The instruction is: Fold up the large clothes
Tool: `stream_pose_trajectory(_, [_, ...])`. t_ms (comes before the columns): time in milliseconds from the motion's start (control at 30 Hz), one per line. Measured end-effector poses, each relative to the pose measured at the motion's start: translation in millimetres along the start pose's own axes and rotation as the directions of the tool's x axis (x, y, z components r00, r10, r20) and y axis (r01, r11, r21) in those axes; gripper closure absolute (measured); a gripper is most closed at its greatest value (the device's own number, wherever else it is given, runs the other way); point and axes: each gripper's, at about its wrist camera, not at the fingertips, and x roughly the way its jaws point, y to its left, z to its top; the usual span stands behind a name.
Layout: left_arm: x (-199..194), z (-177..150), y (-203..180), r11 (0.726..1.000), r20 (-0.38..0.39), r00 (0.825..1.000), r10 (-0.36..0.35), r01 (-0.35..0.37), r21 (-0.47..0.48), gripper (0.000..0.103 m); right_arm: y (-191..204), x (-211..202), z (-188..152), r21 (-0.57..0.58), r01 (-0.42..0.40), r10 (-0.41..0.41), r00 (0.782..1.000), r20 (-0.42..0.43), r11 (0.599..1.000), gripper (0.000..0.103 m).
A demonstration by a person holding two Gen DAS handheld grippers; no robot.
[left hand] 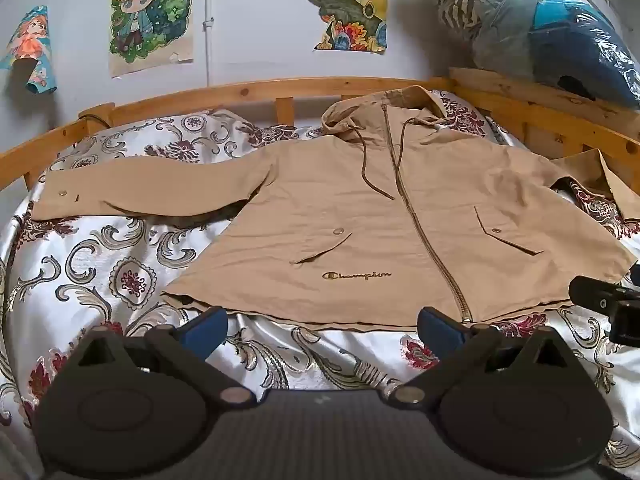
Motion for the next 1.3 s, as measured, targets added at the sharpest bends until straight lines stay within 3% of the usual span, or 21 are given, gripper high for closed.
stream_pose_trajectory(1300, [0.2,0.0,-0.1,1.0,-0.004,1.0,-0.004,0.004,-0.001,0.001,-2.6,0.5,-1.6,0.015,0.011,-0.01,1.0,-0.012,1.0,0.001])
